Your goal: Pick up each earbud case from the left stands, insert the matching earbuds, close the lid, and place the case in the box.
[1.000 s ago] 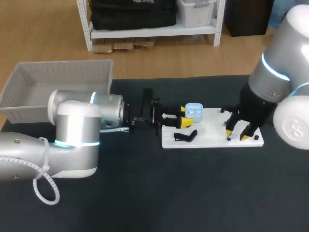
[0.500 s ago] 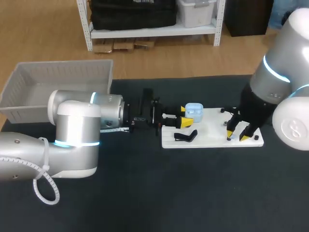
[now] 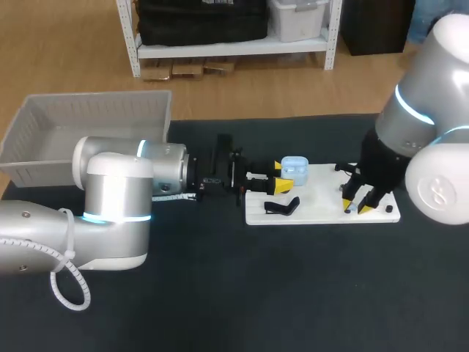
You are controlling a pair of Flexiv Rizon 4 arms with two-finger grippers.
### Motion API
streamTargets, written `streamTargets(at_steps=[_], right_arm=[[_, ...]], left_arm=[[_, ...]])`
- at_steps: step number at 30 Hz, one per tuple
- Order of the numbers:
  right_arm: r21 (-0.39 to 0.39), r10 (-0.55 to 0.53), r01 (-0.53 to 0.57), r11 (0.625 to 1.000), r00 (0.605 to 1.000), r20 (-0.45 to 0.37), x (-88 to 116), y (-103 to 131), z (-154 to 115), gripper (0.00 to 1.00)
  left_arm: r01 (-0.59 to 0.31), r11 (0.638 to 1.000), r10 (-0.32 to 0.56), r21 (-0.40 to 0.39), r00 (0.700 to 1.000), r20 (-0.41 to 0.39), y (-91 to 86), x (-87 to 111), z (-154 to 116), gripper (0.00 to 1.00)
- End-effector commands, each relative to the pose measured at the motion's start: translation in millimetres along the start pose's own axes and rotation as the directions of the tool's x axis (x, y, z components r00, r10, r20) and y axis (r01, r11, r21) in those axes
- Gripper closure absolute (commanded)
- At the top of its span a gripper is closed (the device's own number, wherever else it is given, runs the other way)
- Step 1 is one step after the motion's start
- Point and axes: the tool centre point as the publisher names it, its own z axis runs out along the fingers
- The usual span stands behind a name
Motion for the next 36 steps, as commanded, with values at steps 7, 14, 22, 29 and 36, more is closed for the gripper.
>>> streamTargets(at_steps=[7, 14, 22, 29, 36], right_arm=[[0.009, 0.004, -0.004, 1.0, 1.0, -0.004, -1.2, 0.2, 0.2, 1.0], [0.019, 0.002, -0.002, 1.0, 1.0, -0.002, 0.7, -0.2, -7.4, 1.0], [0.02, -0.009, 0.008, 1.0, 1.0, 0.022, 6.0, 2.8, -34.6, 1.0], [0.064, -0.046, 0.045, 0.997, 0.999, 0.003, 9.7, 15.3, -78.9, 1.0], [0.063, -0.154, 0.156, 0.986, 0.987, -0.035, 17.7, 43.5, -121.6, 1.0]], left_arm=[[0.0, 1.0, 0.0, 0.002, 1.0, 0.001, 1.0, 0.6, 0.2, 1.0], [0.0, 1.0, 0.0, 0.002, 1.0, 0.001, 1.0, 0.6, 0.2, 1.0], [0.0, 1.0, 0.0, 0.002, 1.0, 0.001, 1.0, 0.6, 0.2, 1.0], [0.0, 1.0, 0.0, 0.002, 1.0, 0.001, 1.0, 0.6, 0.2, 1.0], [0.0, 1.0, 0.0, 0.002, 1.0, 0.001, 1.0, 0.6, 0.2, 1.0]])
